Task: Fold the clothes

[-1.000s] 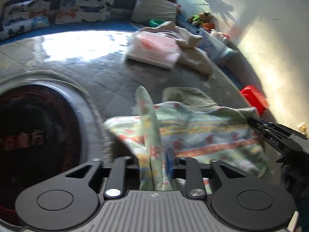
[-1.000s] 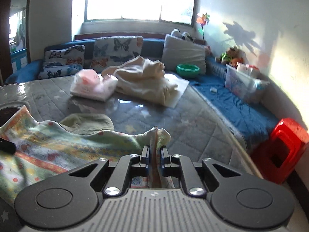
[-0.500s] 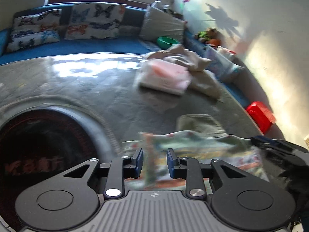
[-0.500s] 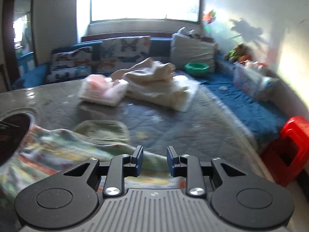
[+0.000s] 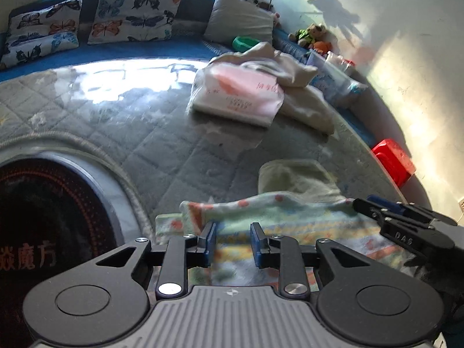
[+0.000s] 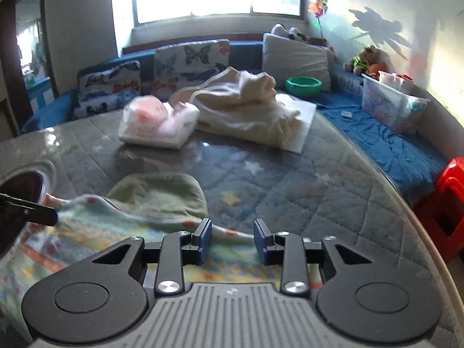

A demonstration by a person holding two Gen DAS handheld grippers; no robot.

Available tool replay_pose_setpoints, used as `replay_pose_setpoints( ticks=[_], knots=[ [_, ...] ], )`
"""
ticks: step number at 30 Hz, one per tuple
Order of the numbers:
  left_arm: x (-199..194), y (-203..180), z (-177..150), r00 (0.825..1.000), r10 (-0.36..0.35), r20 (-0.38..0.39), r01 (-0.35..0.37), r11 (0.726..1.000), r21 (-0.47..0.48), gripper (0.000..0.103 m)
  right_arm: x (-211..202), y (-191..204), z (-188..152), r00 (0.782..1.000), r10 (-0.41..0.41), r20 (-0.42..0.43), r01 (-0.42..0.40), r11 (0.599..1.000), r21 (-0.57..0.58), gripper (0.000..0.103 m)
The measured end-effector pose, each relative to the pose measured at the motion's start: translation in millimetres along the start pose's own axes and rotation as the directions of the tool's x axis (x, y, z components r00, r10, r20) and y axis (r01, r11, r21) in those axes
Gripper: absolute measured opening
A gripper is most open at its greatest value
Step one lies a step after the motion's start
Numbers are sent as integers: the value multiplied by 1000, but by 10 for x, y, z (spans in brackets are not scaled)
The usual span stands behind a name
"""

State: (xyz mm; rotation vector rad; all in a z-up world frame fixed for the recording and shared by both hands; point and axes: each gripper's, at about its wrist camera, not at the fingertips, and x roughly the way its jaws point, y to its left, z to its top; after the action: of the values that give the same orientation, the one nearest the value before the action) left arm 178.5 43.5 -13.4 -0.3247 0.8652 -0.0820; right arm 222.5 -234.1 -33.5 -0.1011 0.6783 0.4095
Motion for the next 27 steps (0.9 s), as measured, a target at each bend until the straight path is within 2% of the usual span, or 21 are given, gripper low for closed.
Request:
replay_pose_setpoints(
  ticks=[4, 8, 11, 17, 21, 27],
  knots=[
    [55, -110, 62, 1000, -24, 7, 24, 1000, 7, 28, 71, 117, 0, 1000, 26, -13, -27, 999, -37, 34],
    [204, -199, 84, 1000, 1, -15, 0, 1000, 24, 29, 145, 174, 1, 1000, 7, -18, -8, 998, -63, 38],
    [223, -217, 80, 1000, 9, -21, -9, 1000, 17, 29, 34, 210, 21, 999, 33, 0, -33, 996, -80, 38],
    [90, -460, 29, 999, -17, 37, 14, 997, 81, 27, -139, 422, -62, 992, 123, -6, -122, 981, -148, 38],
    [193, -568, -52, 1000, -11, 10, 10, 993, 120, 27, -210, 565, -188, 989, 147, -21, -149, 974, -174, 37],
    [297, -550, -86, 1000, -6, -9, 7, 994, 109, 27, -443, 654, -390, 981, 188, -43, -193, 960, -203, 37]
  ],
)
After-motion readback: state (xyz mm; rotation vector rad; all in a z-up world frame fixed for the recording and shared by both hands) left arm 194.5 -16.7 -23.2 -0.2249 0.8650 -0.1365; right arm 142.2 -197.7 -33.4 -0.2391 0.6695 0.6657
